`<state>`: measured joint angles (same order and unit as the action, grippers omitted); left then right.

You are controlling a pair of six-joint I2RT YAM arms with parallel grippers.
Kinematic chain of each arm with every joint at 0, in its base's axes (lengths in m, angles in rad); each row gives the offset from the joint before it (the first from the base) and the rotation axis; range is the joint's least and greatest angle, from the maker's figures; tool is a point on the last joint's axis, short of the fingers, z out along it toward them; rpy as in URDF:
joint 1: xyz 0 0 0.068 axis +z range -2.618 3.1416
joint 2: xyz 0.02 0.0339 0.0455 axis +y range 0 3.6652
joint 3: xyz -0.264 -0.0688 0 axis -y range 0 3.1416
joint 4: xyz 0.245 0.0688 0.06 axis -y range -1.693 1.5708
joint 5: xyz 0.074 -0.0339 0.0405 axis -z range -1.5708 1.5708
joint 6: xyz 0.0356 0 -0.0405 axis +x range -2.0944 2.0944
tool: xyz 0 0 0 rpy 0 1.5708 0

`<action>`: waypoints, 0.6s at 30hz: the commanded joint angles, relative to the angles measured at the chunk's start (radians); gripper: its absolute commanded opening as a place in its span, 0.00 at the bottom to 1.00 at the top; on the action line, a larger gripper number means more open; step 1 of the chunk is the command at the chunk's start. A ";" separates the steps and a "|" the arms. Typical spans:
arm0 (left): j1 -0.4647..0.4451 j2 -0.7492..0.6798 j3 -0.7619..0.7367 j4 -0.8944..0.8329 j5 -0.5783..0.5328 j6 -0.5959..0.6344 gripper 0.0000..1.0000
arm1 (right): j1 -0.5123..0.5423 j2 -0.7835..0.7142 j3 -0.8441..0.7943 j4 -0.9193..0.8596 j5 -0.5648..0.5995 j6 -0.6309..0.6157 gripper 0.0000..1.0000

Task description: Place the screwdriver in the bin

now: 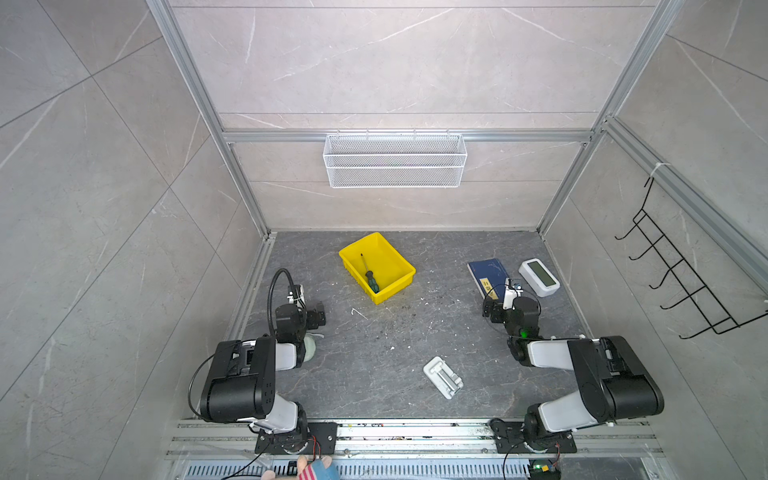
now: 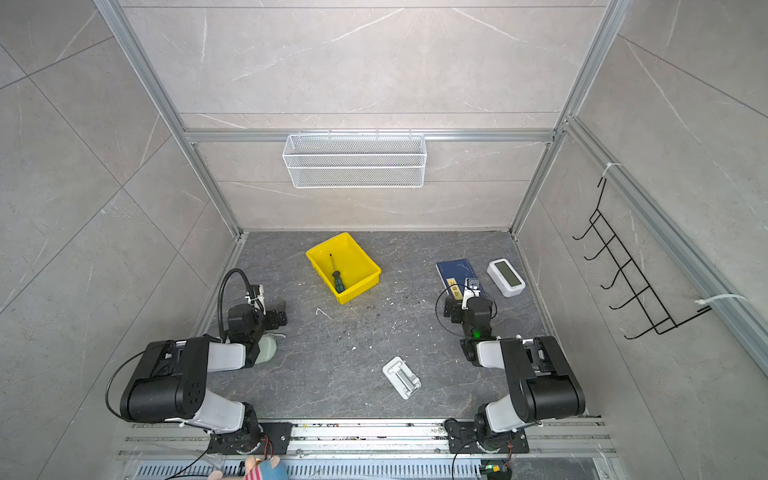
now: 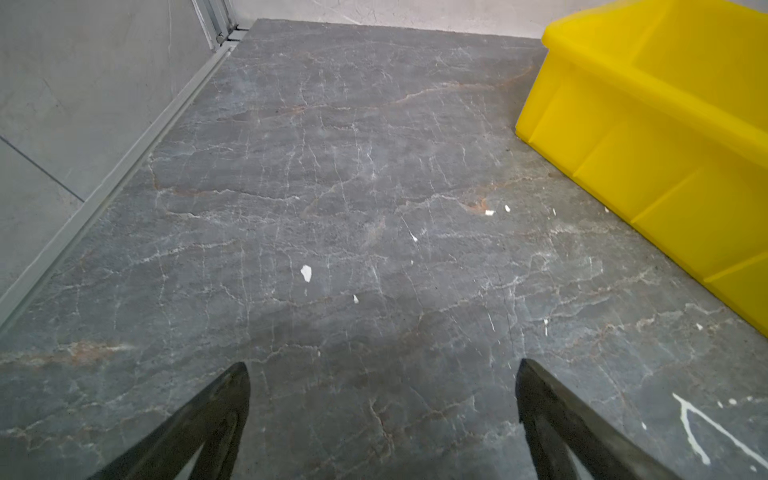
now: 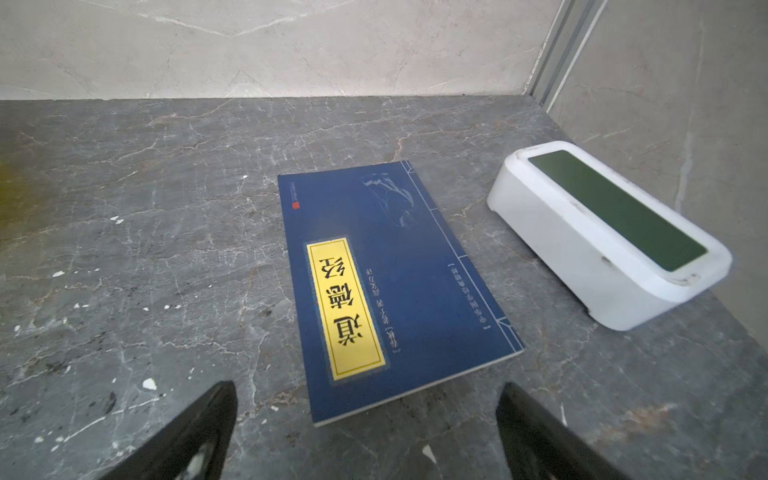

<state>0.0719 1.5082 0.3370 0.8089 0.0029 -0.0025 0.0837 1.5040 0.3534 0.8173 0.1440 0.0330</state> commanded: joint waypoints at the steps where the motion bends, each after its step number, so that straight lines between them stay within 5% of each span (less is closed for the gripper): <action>1: 0.011 -0.002 0.030 0.030 0.023 -0.008 1.00 | -0.002 0.002 -0.006 0.068 -0.023 0.009 0.99; 18: 0.011 -0.006 0.029 0.025 0.013 -0.008 1.00 | 0.004 0.005 -0.005 0.072 -0.010 -0.002 0.99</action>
<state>0.0795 1.5082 0.3527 0.8078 0.0093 -0.0048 0.0837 1.5040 0.3534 0.8661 0.1368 0.0326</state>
